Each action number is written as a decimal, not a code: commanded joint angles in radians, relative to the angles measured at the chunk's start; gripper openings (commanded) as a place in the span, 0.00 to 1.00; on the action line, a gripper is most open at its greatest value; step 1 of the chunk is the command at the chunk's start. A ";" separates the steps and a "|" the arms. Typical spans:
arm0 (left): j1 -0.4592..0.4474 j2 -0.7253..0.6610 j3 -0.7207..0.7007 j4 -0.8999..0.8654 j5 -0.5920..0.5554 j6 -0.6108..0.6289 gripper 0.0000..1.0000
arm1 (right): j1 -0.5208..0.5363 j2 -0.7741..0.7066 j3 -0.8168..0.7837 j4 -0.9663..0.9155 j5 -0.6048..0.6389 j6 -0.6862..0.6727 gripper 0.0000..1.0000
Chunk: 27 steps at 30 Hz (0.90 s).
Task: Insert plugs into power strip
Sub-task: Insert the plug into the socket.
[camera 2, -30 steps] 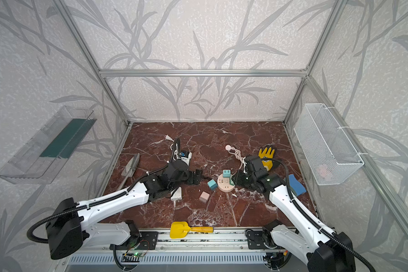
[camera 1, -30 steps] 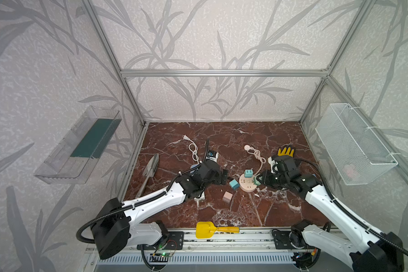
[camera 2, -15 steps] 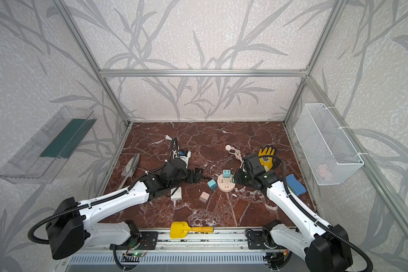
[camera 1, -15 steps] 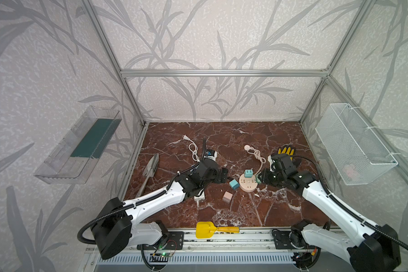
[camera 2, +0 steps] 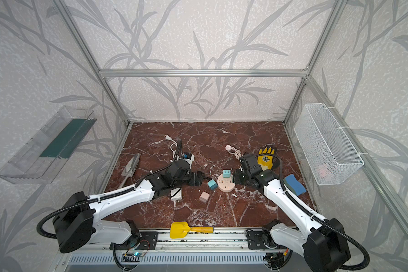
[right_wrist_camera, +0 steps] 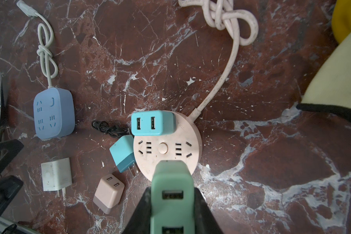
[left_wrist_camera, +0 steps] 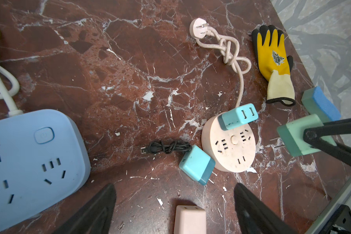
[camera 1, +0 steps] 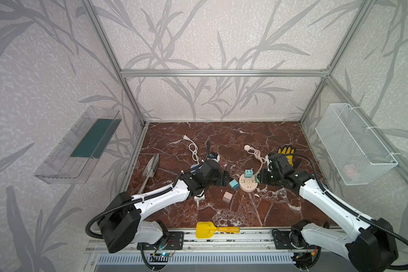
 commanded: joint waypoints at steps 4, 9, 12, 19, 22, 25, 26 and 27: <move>0.005 0.015 0.019 -0.020 0.022 -0.018 0.90 | 0.052 0.032 0.028 0.012 0.083 -0.023 0.00; 0.005 0.010 0.022 -0.017 0.020 -0.009 0.90 | 0.068 0.055 0.033 0.030 0.100 -0.020 0.00; 0.005 0.007 0.020 -0.017 0.019 -0.006 0.90 | 0.074 0.072 0.034 0.042 0.114 -0.023 0.00; 0.005 0.006 0.017 -0.017 0.017 -0.003 0.90 | 0.082 0.107 0.033 0.079 0.132 -0.038 0.00; 0.005 0.005 0.018 -0.017 0.019 -0.001 0.90 | 0.081 0.120 0.035 0.087 0.137 -0.043 0.00; 0.005 0.006 0.016 -0.015 0.016 0.000 0.90 | 0.081 0.130 0.032 0.092 0.144 -0.044 0.00; 0.005 0.006 0.015 -0.015 0.017 0.000 0.90 | 0.082 0.133 0.030 0.095 0.147 -0.043 0.00; 0.005 0.006 0.015 -0.014 0.016 0.000 0.90 | 0.082 0.134 0.027 0.100 0.147 -0.043 0.00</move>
